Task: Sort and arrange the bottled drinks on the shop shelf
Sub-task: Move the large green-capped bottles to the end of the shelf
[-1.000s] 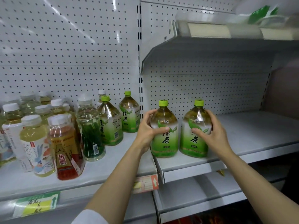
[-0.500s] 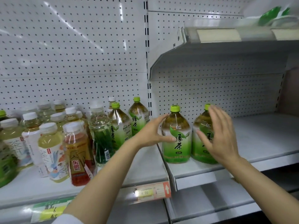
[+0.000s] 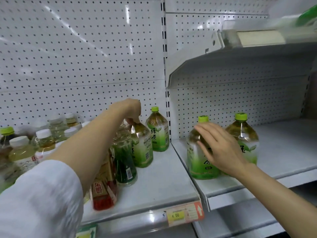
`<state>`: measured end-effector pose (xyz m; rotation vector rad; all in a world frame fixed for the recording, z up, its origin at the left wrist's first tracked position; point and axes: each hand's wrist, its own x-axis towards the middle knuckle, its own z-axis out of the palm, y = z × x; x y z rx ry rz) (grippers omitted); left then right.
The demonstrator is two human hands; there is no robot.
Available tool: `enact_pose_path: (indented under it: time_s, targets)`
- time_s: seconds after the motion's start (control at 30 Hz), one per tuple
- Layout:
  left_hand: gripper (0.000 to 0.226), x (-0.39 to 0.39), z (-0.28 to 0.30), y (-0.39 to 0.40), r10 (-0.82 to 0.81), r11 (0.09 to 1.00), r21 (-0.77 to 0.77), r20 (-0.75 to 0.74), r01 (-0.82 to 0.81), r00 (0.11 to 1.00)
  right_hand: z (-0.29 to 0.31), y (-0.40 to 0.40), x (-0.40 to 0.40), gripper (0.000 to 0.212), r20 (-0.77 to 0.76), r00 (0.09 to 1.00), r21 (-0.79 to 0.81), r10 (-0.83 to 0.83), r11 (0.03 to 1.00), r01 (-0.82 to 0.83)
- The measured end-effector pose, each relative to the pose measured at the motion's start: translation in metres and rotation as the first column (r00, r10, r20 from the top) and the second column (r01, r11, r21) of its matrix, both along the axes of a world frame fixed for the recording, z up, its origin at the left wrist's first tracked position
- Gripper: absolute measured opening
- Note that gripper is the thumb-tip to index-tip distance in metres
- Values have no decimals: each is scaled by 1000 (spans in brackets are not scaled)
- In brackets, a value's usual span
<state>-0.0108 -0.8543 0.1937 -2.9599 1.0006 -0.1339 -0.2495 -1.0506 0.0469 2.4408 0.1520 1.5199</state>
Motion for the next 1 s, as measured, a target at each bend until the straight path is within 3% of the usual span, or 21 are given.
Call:
enact_pose_path:
  time_s: [0.27, 0.37, 0.43, 0.53, 0.6, 0.7, 0.77, 0.83, 1.0]
  targets:
    - [20, 15, 10, -9, -37, 995, 86, -97, 45, 995, 11, 37, 34, 38, 62, 997, 3, 55, 998, -55]
    - [25, 17, 15, -7, -52, 995, 80, -138, 64, 989, 26, 67, 76, 45, -55, 998, 223, 34, 975, -21]
    - [27, 20, 16, -6, -63, 994, 79, -140, 74, 988, 38, 78, 113, 53, -213, 977, 496, 16, 863, 94]
    - [29, 25, 15, -2, -95, 991, 82, -123, 105, 988, 54, 71, 169, 71, -360, 932, 758, 53, 598, 259]
    - [29, 25, 15, -1, -113, 990, 68, -104, 120, 988, 64, 55, 193, 90, -453, 885, 818, 108, 445, 365]
    - [36, 27, 15, -2, -126, 989, 62, -107, 134, 986, 79, 30, 206, 101, -511, 799, 848, 315, 334, 411]
    - [42, 30, 14, -3, -114, 989, 84, -119, 125, 986, 82, 22, 211, 100, -556, 725, 828, 407, 349, 439]
    - [49, 32, 10, -6, -101, 987, 109, -131, 115, 986, 79, 22, 217, 97, -648, 658, 755, 383, 432, 493]
    - [47, 36, 7, -10, -112, 980, 150, -130, 131, 985, 76, 21, 227, 90, -737, 624, 644, 260, 552, 531]
